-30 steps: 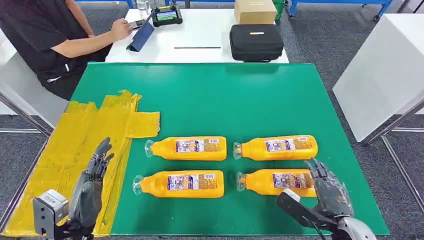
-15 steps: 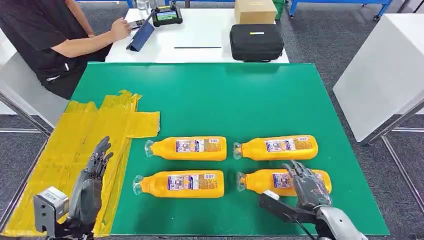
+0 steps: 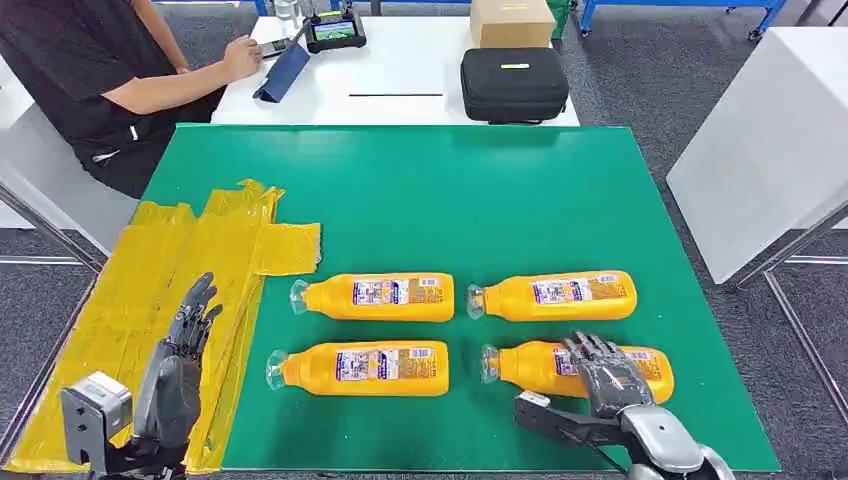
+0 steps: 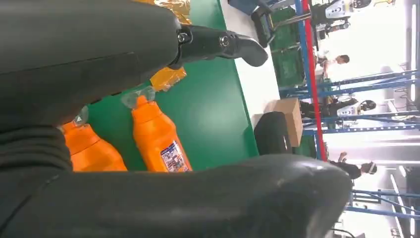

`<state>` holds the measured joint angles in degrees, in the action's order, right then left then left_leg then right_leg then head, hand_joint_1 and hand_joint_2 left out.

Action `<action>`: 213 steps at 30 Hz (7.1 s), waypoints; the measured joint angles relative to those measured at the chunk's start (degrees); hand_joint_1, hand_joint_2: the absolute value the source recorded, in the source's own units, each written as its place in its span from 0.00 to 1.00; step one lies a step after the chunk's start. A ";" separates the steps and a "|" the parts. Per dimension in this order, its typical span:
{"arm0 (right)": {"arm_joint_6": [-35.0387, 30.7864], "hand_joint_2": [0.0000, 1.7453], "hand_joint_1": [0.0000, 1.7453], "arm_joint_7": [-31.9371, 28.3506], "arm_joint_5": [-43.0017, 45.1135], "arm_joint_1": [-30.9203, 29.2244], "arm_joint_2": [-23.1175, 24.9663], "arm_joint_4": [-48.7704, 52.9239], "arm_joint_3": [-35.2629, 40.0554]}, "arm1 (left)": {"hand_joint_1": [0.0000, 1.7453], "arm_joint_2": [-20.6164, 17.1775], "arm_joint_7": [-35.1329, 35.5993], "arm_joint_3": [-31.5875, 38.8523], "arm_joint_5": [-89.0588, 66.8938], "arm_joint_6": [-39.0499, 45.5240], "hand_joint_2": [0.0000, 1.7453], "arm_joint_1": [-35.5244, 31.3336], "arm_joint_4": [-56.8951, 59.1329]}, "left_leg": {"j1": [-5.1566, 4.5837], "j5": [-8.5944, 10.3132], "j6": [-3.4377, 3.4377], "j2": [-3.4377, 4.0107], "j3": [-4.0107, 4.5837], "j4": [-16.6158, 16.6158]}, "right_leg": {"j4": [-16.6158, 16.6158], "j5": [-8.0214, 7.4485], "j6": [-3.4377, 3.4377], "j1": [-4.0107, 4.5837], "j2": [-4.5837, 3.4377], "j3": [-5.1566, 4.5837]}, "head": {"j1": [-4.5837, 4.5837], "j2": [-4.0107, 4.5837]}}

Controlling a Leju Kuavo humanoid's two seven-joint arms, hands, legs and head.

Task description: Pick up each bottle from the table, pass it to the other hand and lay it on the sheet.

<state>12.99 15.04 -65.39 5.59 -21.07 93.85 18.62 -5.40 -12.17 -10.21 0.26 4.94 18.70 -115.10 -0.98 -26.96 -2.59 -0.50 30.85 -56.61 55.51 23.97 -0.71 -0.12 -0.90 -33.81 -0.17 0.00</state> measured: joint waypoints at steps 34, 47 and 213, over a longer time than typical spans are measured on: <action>8.52 1.00 1.00 6.53 -0.50 5.70 -5.00 3.65 -1.90 | 0.00 -0.37 1.29 1.20 0.13 0.46 0.00 0.56 0.00 | -0.03 -0.05 -0.05 0.01 -0.32 0.00 | -0.03 0.02 -0.02 0.02 0.02 0.36 | 0.00 0.00; 12.46 1.00 1.00 7.71 -0.77 8.00 -3.49 5.09 -4.33 | 0.00 0.72 2.32 1.90 -0.96 -1.53 0.00 -0.87 0.02 | -0.04 -0.08 -0.09 -0.01 -0.55 0.00 | -0.04 0.07 -0.08 0.02 0.03 0.60 | 0.00 0.00; -8.50 1.00 1.00 0.13 40.06 -36.60 33.55 -16.02 34.25 | 0.00 -6.93 6.67 -14.67 27.78 8.46 1.00 -14.93 -2.34 | 0.10 0.19 0.04 0.02 -0.08 0.00 | 0.07 -0.02 0.01 0.05 0.01 0.05 | 0.02 0.00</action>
<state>4.48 15.17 -25.33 -31.01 12.48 77.83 52.87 -12.33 -5.51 -24.87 28.04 13.40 3.77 -117.44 -0.88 -26.77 -2.55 -0.49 30.77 -56.61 55.59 23.95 -0.70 -0.07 -0.89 -33.75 -0.15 0.00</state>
